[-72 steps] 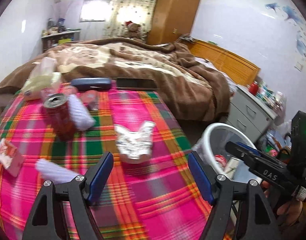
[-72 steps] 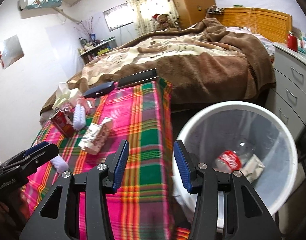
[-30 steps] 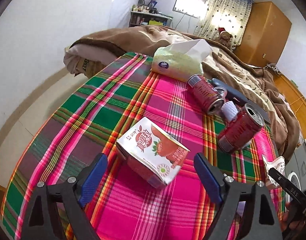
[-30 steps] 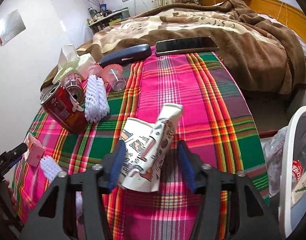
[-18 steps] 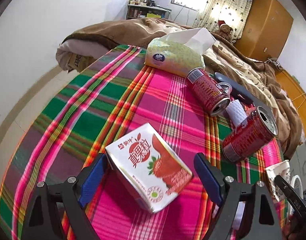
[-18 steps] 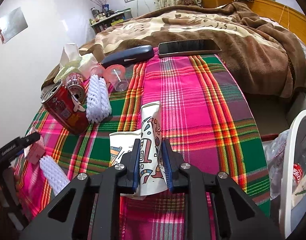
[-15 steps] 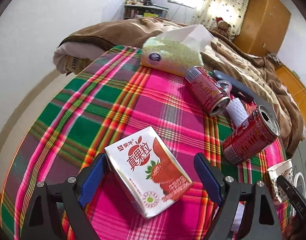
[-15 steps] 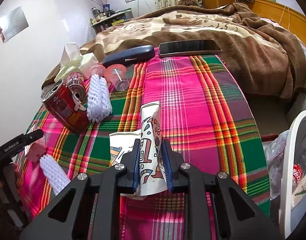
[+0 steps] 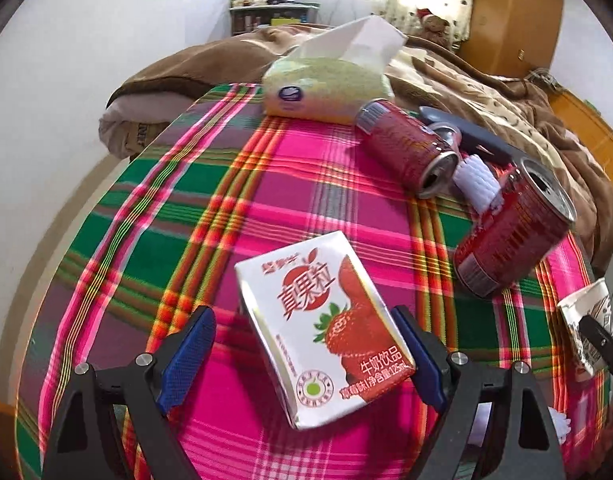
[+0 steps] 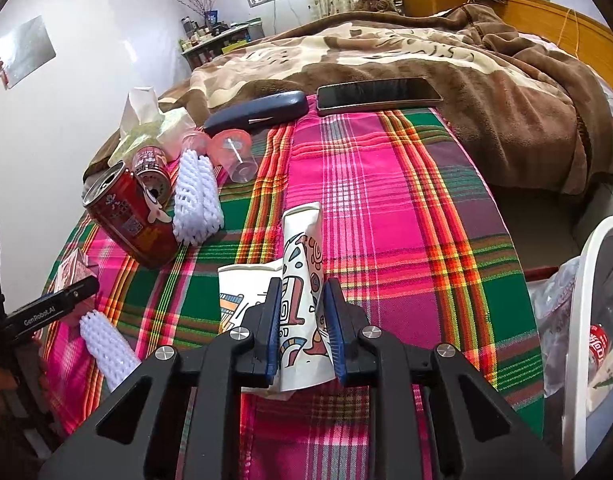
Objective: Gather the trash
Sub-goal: 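Grasp the patterned paper cup with the right tool while the left tool grasps the strawberry juice box, then carry the paper cup and strawberry juice box toward the white wastebasket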
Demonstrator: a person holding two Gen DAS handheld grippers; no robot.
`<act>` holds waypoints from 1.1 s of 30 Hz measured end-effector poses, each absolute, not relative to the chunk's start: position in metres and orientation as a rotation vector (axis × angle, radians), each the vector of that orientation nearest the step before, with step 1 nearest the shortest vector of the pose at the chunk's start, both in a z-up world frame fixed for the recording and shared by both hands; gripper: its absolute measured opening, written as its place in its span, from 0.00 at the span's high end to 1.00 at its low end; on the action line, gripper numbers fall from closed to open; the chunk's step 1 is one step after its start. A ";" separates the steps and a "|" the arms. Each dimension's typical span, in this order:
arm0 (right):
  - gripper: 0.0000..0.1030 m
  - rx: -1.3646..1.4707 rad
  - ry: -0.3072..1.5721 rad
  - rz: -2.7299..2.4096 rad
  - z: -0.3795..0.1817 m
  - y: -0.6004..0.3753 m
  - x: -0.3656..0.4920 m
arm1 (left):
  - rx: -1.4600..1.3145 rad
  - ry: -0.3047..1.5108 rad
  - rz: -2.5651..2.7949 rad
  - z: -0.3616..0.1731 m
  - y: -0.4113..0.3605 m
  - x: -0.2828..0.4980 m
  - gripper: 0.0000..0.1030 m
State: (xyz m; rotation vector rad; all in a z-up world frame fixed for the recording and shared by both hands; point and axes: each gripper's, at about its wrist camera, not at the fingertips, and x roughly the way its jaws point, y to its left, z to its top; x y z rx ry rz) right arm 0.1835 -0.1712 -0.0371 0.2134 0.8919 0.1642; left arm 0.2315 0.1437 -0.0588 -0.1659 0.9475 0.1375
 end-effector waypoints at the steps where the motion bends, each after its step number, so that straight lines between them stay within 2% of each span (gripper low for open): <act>1: 0.79 0.215 0.892 0.164 -0.037 -0.171 0.184 | -0.176 0.943 0.134 -0.058 0.145 0.231 0.17; 4: 0.79 0.216 0.891 0.164 -0.037 -0.172 0.184 | -0.174 0.932 0.142 -0.057 0.148 0.230 0.34; 5: 0.79 0.218 0.891 0.164 -0.037 -0.172 0.184 | -0.172 0.932 0.143 -0.057 0.148 0.230 0.37; 19: 0.80 0.237 0.870 0.174 -0.033 -0.173 0.179 | -0.198 0.893 0.082 -0.045 0.142 0.216 0.40; 33: 0.80 0.272 0.808 0.174 -0.015 -0.183 0.161 | -0.158 0.834 -0.022 -0.014 0.104 0.180 0.40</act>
